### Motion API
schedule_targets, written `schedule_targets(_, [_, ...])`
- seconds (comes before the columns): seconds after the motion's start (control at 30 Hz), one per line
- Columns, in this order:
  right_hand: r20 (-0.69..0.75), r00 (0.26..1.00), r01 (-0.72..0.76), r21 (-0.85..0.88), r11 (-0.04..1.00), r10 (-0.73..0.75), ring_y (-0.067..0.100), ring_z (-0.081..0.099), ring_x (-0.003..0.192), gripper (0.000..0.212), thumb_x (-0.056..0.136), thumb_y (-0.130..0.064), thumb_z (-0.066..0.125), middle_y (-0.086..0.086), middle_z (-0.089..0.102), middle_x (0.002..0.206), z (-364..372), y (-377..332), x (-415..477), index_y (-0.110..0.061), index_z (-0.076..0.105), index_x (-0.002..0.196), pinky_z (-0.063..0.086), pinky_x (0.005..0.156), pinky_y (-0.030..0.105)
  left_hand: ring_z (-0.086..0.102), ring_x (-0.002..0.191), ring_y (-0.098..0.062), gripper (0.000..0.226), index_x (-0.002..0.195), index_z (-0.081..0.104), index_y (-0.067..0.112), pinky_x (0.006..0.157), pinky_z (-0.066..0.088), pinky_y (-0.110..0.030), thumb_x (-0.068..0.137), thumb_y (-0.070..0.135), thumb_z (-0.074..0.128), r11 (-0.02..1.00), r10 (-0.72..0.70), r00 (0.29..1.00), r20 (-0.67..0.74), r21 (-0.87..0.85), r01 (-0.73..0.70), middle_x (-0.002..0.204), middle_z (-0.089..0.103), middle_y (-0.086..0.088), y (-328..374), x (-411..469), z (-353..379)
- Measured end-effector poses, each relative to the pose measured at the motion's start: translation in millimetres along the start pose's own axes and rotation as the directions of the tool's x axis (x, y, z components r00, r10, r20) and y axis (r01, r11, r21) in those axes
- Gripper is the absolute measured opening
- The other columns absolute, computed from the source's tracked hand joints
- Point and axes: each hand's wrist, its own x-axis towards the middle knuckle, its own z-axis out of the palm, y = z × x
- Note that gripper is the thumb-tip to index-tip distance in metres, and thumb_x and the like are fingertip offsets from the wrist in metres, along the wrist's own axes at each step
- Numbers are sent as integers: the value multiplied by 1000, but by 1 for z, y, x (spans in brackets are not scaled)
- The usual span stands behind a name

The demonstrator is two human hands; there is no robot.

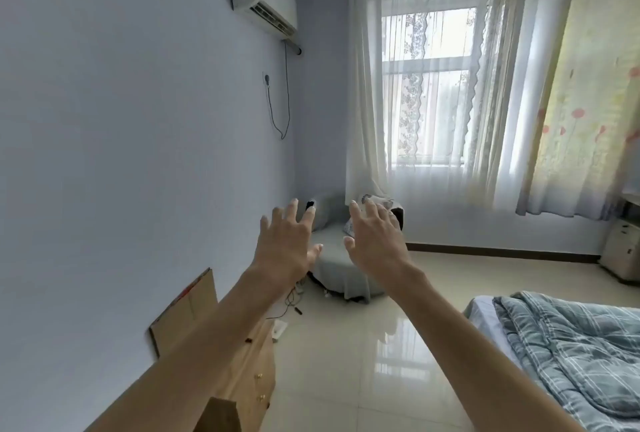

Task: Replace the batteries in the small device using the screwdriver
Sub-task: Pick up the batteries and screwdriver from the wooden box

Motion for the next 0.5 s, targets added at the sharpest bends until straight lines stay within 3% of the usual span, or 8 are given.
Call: schedule_targets(0.5, [11,991,132,107,986,-134,37,30,156,75,106,-35,59,18,31,168,36,84,142,-11,22,166,25,129,51,30,158,-36,80,169,25,25,128,33,-56,104,57,59,977,-207,978,9,54,206,176,23,-14,18,134,37])
